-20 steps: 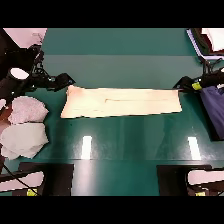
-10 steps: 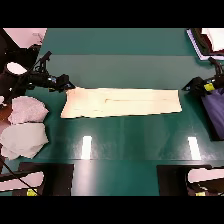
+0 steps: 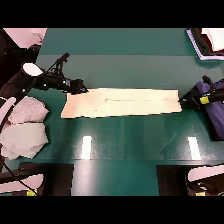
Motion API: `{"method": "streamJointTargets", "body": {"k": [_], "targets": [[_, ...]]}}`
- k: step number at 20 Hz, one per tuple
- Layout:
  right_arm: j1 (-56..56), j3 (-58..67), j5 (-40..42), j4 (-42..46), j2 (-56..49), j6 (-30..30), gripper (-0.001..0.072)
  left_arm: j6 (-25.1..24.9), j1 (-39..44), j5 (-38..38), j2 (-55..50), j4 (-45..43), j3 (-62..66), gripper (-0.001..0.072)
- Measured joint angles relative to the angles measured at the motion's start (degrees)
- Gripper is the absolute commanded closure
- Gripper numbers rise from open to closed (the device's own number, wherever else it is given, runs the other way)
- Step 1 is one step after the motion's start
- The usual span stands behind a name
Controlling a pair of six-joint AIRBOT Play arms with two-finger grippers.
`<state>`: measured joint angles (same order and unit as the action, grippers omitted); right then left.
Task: Fold the shirts.
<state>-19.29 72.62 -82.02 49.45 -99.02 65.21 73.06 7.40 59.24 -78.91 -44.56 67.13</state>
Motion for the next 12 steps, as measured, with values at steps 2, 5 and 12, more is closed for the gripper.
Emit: {"method": "streamJointTargets", "body": {"k": [2, 5, 12], "targets": [[0.7, -1.4, 1.3, -3.0, -0.9, -1.5, 0.0138, 0.0, 1.4, -1.0, 0.0, 0.0, 0.0, 0.0683], [2.7, -2.2, 4.4, -6.4, -2.3, -3.0, 0.0513, 0.0, 3.6, -2.1, -0.4, 0.0, 0.0, 0.0683], [5.7, 2.6, 2.7, -8.4, 0.4, -5.4, 0.0701, 0.3, 10.9, -4.2, -6.2, 0.0, 2.6, 0.0684]]}}
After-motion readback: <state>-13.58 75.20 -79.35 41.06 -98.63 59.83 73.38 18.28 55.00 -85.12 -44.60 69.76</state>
